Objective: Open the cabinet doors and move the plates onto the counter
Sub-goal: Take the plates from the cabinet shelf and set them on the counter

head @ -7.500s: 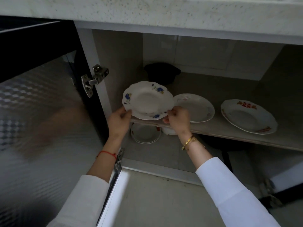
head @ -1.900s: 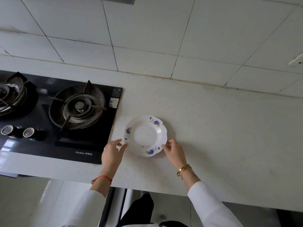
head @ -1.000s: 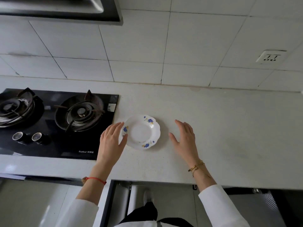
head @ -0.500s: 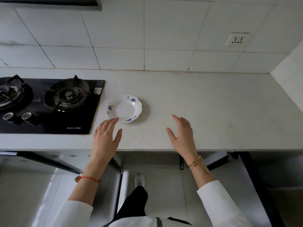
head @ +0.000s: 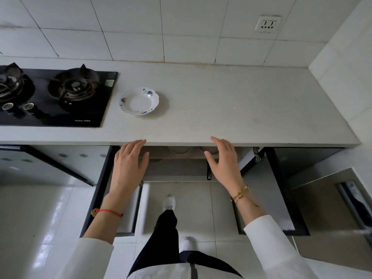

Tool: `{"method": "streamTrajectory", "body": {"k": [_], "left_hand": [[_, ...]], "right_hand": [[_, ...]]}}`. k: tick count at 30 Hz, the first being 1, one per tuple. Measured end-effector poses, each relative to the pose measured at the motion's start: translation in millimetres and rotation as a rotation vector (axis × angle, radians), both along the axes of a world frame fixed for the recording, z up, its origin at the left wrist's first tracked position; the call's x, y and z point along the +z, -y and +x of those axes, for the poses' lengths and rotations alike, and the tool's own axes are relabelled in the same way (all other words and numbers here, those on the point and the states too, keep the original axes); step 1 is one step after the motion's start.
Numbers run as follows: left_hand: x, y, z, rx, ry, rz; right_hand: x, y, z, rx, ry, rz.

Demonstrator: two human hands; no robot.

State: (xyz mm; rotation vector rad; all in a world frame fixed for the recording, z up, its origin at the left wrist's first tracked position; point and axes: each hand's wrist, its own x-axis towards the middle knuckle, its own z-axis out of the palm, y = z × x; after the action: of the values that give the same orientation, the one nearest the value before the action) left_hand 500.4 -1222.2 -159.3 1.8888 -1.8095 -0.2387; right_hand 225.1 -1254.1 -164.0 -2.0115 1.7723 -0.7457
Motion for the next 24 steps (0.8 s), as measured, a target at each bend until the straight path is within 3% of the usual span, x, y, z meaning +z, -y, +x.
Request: {"method": "streamTrajectory", "body": {"k": [12,24], "left_hand": [[-62,2,-10,0.001,-0.010,0.035],[-234,75,-10,-0.017,0.002,0.054]], "right_hand": [[-68,-7,5,-0.031,0.023,0.041],[-229,70,12,-0.040,-0.001,0.044]]}}
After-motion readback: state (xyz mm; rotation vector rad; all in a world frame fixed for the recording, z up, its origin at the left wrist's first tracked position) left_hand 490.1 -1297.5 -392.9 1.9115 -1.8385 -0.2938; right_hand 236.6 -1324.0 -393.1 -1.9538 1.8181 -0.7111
